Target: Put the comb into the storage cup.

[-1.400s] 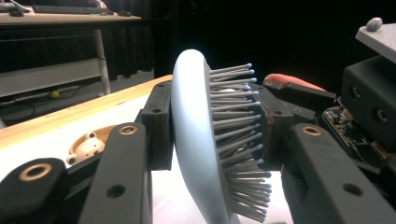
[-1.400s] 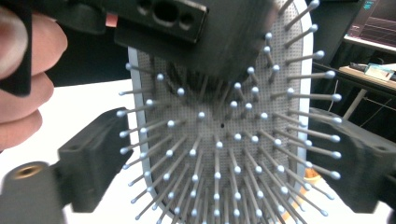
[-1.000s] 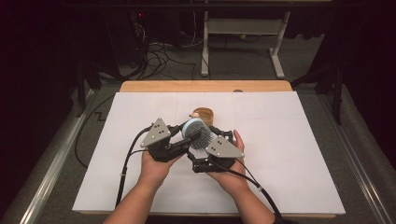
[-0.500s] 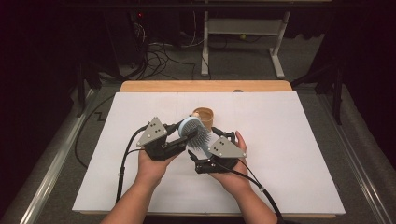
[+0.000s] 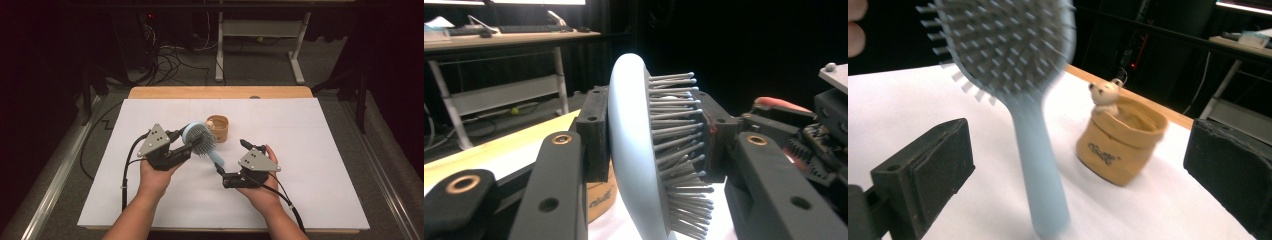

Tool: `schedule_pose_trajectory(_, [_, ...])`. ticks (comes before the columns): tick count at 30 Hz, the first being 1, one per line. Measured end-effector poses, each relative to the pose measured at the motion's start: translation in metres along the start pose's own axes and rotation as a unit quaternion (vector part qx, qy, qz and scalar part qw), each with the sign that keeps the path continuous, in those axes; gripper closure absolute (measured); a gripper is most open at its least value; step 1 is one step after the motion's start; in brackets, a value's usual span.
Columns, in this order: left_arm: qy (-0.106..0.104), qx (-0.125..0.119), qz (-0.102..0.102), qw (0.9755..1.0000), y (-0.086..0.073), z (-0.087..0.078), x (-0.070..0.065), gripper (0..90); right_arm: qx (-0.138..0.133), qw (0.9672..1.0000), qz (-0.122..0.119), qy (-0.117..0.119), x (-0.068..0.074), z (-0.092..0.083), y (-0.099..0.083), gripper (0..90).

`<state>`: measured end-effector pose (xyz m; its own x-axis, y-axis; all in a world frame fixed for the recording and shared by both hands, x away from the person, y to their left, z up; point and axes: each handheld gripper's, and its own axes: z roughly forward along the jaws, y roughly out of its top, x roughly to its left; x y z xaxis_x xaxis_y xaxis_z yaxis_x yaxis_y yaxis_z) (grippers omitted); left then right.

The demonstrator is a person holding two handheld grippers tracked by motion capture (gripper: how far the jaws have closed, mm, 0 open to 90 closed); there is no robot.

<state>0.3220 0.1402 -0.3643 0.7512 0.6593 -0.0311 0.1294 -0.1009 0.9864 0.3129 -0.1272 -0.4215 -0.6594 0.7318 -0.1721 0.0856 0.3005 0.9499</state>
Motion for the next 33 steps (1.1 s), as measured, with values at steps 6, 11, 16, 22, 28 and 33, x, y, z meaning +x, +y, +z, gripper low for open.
schedule_pose_trajectory(6, [0.014,-0.004,-0.005,0.9999,-0.003,-0.009,0.010,58.1,0.015,0.9998,0.010,-0.010,-0.012,-0.012,-0.011,0.2])
schedule_pose_trajectory(11, [0.020,-0.006,-0.005,0.9998,-0.004,-0.017,0.016,58.2,0.025,0.9992,0.020,-0.023,-0.023,-0.021,-0.021,0.2])
schedule_pose_trajectory(16, [0.027,-0.012,-0.006,0.9995,-0.004,-0.024,0.020,58.2,0.034,0.9983,0.032,-0.034,-0.034,-0.027,-0.031,0.2])
schedule_pose_trajectory(22, [0.034,-0.015,-0.012,0.9992,-0.006,-0.031,0.027,58.2,0.048,0.9959,0.058,-0.049,-0.050,-0.034,-0.046,0.2])
schedule_pose_trajectory(28, [0.044,-0.014,-0.014,0.9988,-0.008,-0.037,0.033,58.2,0.051,0.9942,0.072,-0.062,-0.062,-0.044,-0.058,0.2])
schedule_pose_trajectory(33, [0.051,-0.016,-0.015,0.9985,-0.008,-0.042,0.037,58.1,0.048,0.9920,0.089,-0.075,-0.069,-0.055,-0.064,0.2])
